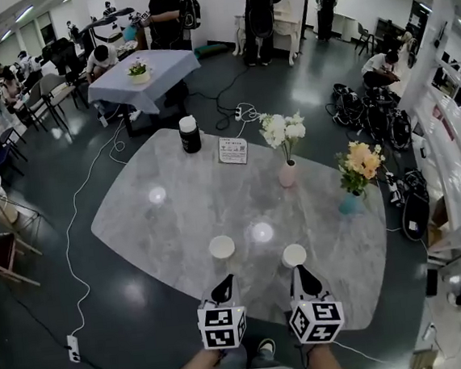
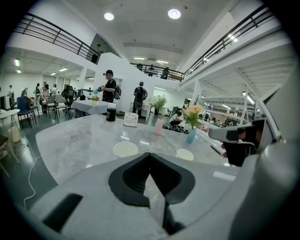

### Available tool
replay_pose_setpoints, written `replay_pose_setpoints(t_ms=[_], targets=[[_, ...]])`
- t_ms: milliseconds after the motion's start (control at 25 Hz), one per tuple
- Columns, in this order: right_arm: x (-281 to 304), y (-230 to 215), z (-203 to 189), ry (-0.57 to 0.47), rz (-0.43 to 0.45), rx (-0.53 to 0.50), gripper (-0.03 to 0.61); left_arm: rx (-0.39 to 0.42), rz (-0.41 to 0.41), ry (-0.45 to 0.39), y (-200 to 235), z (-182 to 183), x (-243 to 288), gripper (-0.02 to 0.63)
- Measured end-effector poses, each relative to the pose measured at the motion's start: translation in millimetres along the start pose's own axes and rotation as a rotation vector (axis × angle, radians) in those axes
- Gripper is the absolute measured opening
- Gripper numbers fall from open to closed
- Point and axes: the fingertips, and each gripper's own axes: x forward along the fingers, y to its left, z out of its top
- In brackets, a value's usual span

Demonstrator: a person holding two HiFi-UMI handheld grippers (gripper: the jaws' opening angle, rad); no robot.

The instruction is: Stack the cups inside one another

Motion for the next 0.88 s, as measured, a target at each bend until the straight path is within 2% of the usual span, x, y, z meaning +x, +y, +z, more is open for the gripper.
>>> replay_pose_setpoints(t_ms=[240, 440, 560, 880], targets=[[-31, -25, -8, 0.008, -0.004, 0.035, 0.014, 0.035, -0.026, 0.028, -41, -9, -12, -0.003], [-45, -49, -16, 0.000, -0.042, 0.073, 0.014, 0.068, -0.072, 0.033, -72, -15, -11, -0.003], [-46, -48, -28, 0.022, -0.036, 0.085, 0.014, 0.088, -0.083, 0.032, -75, -17, -9, -0.003], [-43, -50, -33, 0.039, -0.036, 0.056, 0.014, 0.063, -0.074, 0.043, -74, -22, -7, -0.003]])
